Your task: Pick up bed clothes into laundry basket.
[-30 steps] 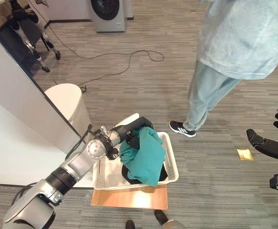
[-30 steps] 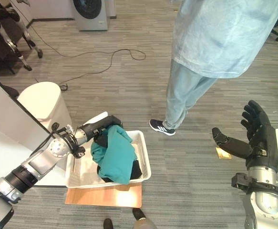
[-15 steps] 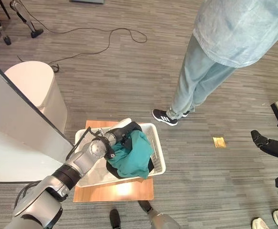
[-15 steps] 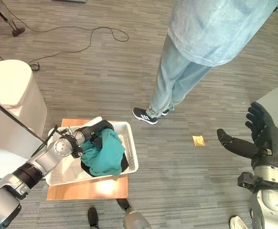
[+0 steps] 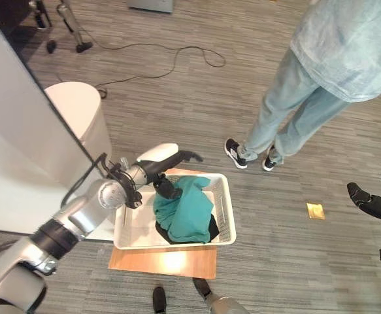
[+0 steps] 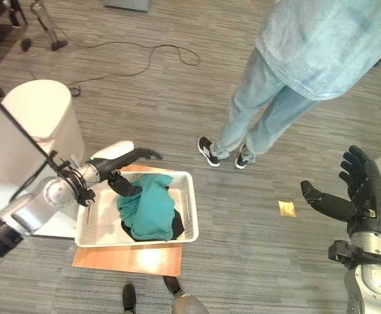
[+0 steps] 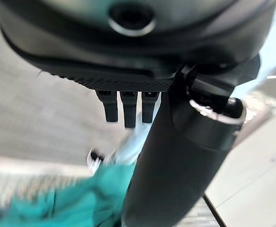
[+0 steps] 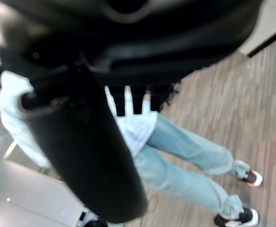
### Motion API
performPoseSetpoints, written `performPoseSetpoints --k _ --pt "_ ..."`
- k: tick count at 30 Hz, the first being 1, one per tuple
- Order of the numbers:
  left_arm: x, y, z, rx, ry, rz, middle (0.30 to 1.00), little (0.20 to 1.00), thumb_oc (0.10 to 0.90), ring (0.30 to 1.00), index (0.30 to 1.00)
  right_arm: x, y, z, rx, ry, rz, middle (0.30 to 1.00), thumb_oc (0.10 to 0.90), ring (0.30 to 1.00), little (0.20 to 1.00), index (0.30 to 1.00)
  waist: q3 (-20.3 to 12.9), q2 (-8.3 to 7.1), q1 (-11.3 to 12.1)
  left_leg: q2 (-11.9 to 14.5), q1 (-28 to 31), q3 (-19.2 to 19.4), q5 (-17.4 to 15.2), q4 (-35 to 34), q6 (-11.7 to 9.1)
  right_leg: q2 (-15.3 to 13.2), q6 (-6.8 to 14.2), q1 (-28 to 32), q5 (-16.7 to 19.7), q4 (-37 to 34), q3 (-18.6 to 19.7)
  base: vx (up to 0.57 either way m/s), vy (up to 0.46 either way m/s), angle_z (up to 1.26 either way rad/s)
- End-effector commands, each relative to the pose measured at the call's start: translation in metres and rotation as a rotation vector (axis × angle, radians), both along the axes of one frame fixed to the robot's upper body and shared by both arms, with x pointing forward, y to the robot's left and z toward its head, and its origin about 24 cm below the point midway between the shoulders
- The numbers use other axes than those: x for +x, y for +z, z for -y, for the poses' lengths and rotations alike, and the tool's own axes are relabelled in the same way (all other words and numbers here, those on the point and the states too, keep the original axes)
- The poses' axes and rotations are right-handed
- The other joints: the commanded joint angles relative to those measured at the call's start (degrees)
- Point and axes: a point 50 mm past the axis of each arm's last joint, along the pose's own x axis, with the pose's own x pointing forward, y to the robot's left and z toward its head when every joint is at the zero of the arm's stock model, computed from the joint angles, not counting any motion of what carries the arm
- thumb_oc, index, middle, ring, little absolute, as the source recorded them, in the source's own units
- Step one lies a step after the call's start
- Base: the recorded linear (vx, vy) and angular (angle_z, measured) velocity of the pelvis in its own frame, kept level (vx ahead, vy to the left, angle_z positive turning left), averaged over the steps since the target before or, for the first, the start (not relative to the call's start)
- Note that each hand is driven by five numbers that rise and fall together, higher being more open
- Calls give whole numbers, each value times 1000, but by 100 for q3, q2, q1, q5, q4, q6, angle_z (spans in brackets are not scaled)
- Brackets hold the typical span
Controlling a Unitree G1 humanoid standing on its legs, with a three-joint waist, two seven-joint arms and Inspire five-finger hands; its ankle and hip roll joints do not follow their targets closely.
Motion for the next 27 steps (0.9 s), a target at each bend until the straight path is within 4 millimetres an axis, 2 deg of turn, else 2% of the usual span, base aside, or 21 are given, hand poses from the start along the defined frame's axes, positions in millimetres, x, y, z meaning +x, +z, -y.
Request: performPoseSetpoints --k 1,2,3,4,8,9,11,12,13,15,16,17,18,19,20,22,23,24,25,26,27 --pt "-14 58 13 -109 -153 201 900 900 800 900 900 -10 60 14 -132 -35 267 900 800 900 900 900 -498 98 105 -218 24 -683 -286 5 -94 165 282 119 -553 18 -409 -14 8 23" --pt "-24 67 12 -123 -187 224 900 900 800 900 900 -9 58 12 -121 -28 274 900 800 900 900 900 -517 110 165 -223 47 -691 -289 5 -105 145 283 142 -559 18 -448 -14 8 14" --pt "-25 68 11 -123 -186 223 900 900 800 900 900 -9 58 12 -120 -26 275 900 800 900 900 900 -513 105 153 -223 51 -691 -290 5 -105 145 283 146 -560 18 -448 -82 4 7" --pt "-38 72 5 -162 -207 219 900 900 800 900 900 -6 57 8 -109 -14 286 900 800 900 900 900 -504 86 228 -224 40 -693 -226 5 -115 135 311 124 -481 18 -474 -41 3 8" --pt "-51 73 -3 -241 -220 193 900 900 800 900 900 1 54 4 -87 8 284 900 800 900 900 900 -536 53 301 -226 88 -604 -309 5 -77 126 349 134 -482 18 -471 -48 23 4" --pt "-58 65 -1 -266 -255 141 900 900 800 900 900 29 60 -4 -175 59 205 900 800 900 900 900 -520 3 510 -235 100 -591 -301 5 -46 99 360 136 -441 18 -501 -83 37 1" --pt "-52 57 -7 -369 -214 95 900 900 800 900 900 34 72 -22 -153 114 322 900 800 900 900 900 -379 -1 490 -270 69 -539 -232 5 20 36 444 -58 -266 177 -543 -160 50 -16" --pt "-52 57 -7 -369 -214 95 900 900 800 900 900 34 72 -22 -153 114 322 900 800 900 900 900 -378 -1 490 -269 69 -537 -232 5 20 37 445 -61 -269 184 -541 -253 63 -14" --pt "-47 48 -8 -410 -183 68 900 900 800 900 900 42 69 -34 -141 145 329 900 800 900 900 900 -160 15 494 -249 13 -483 -173 5 38 105 520 -323 -214 521 -461 -198 31 5" --pt "-45 44 -12 -454 -148 63 900 900 800 900 900 46 68 -41 -139 174 331 900 800 900 900 900 -36 67 560 -185 -85 -467 -90 5 55 183 552 -471 -354 902 -440 -375 34 -10" --pt "-47 24 -25 -537 -76 -9 900 900 800 900 900 54 60 -54 -131 226 296 900 800 900 900 900 -14 212 806 -87 -240 -470 78 5 87 185 384 -409 -968 1923 -826 -502 42 -24" --pt "-49 12 -34 -592 -20 -48 900 900 800 900 900 55 53 -60 -126 240 274 900 800 900 900 900 -46 290 965 -31 -311 -496 158 5 129 101 286 -263 -1137 2622 -994 -470 17 -32" --pt "-54 -6 -47 -660 60 -93 900 900 800 900 900 56 47 -65 -125 258 245 900 800 900 900 900 -123 301 1069 -40 -384 -548 215 19 158 36 212 -123 -1130 3340 -943 -236 -1 -50" --pt "-56 -6 -49 -662 66 -94 900 900 800 900 900 57 47 -66 -126 264 243 900 800 900 900 900 -152 302 1051 -33 -404 -529 236 5 152 48 212 -183 -1138 3401 -923 -256 -53 -49" --pt "-67 -36 -61 -772 163 -198 900 900 800 900 900 59 35 -71 -139 270 174 900 800 900 900 900 -363 227 1326 -74 -566 -583 303 71 192 -160 214 199 -728 3931 -775 -215 -110 -32" --pt "-81 -61 -73 -873 274 -260 900 900 800 900 900 59 28 -79 -135 290 155 900 800 900 900 900 -556 -9 1692 -219 -877 -551 415 116 146 -412 330 800 -250 3667 -638 -309 -196 -9" --pt "-86 -66 -76 -886 311 -261 900 900 800 900 900 60 25 -83 -142 302 143 900 800 900 900 900 -571 -90 1835 -280 -1091 -501 507 170 123 -544 350 1064 -294 3217 -612 -419 -162 2" --pt "-89 -69 -78 -927 329 -269 900 900 800 900 900 61 25 -86 -165 312 126 900 800 900 900 900 -594 -127 1987 -315 -1269 -519 629 178 74 -547 263 1363 -858 2690 -679 -523 -121 -4" --pt "-91 -74 -76 -997 338 -287 900 900 800 900 900 59 22 -88 -159 311 123 900 800 900 900 900 -582 -93 2014 -358 -1510 -566 814 192 2 -249 31 1578 -1778 2214 -414 -534 -131 5" --pt "-94 -77 -78 -1022 349 -296 900 900 800 900 900 53 21 -84 -148 290 128 900 800 900 900 900 -578 -49 2011 -290 -1677 -578 909 134 -144 -86 -190 1610 -2271 1790 -445 -576 -179 6" --pt "-94 -80 -78 -1038 352 -308 900 900 800 900 900 49 19 -81 -137 276 124 900 800 900 900 900 -525 -10 1982 -279 -1746 -589 910 141 -228 24 -263 1604 -2405 1604 -538 -609 -252 43"
